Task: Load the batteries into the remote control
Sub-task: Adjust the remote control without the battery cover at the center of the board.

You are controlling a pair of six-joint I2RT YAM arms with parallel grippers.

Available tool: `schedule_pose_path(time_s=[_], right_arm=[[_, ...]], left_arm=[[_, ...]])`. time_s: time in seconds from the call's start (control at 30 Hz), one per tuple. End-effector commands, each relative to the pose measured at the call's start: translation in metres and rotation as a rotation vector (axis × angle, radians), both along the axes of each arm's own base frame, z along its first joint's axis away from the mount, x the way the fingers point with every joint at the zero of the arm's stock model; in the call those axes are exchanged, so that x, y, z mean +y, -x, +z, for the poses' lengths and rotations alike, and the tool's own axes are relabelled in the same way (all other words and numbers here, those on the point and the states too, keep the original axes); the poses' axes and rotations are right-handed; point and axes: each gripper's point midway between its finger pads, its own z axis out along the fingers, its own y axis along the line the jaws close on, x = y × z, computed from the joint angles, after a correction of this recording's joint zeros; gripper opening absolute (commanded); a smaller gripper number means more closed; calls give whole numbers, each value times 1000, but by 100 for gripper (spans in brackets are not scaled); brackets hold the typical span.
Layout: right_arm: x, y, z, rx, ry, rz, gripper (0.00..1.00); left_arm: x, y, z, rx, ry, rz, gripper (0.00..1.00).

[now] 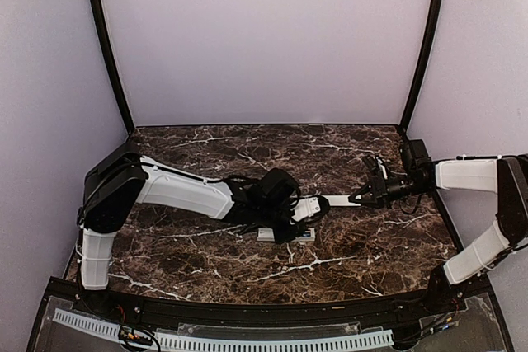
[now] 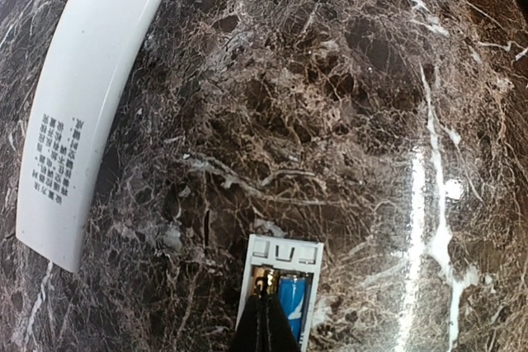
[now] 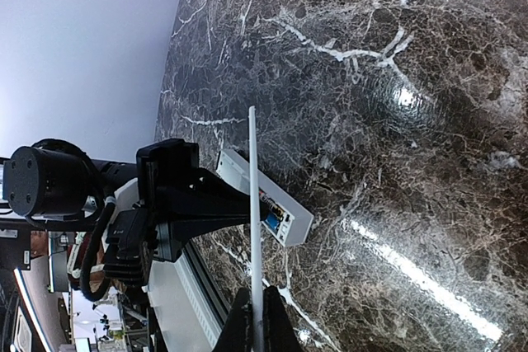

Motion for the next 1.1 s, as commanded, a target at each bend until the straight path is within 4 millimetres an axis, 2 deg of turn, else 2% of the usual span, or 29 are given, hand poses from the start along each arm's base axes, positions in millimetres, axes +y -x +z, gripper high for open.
schedule_pose_path(time_s=[0.0, 0.37, 0.63, 0.83, 1.07], right_arm=[[-2, -2, 3, -29, 1, -3, 0], [-3, -2, 2, -27, -2, -5, 0], [-3, -1, 3, -29, -5, -3, 0], [-3, -1, 4, -31, -10, 0, 0], [-4, -1, 7, -41, -10, -3, 0]], left_arm=[[-15, 0, 42, -52, 67, -28, 0], [-23, 17, 40, -48, 77, -78, 0], [-12, 15, 13, -36, 7, -45, 0], [2, 13, -18, -27, -61, -24, 0], [9, 21, -32, 35, -92, -18, 0]])
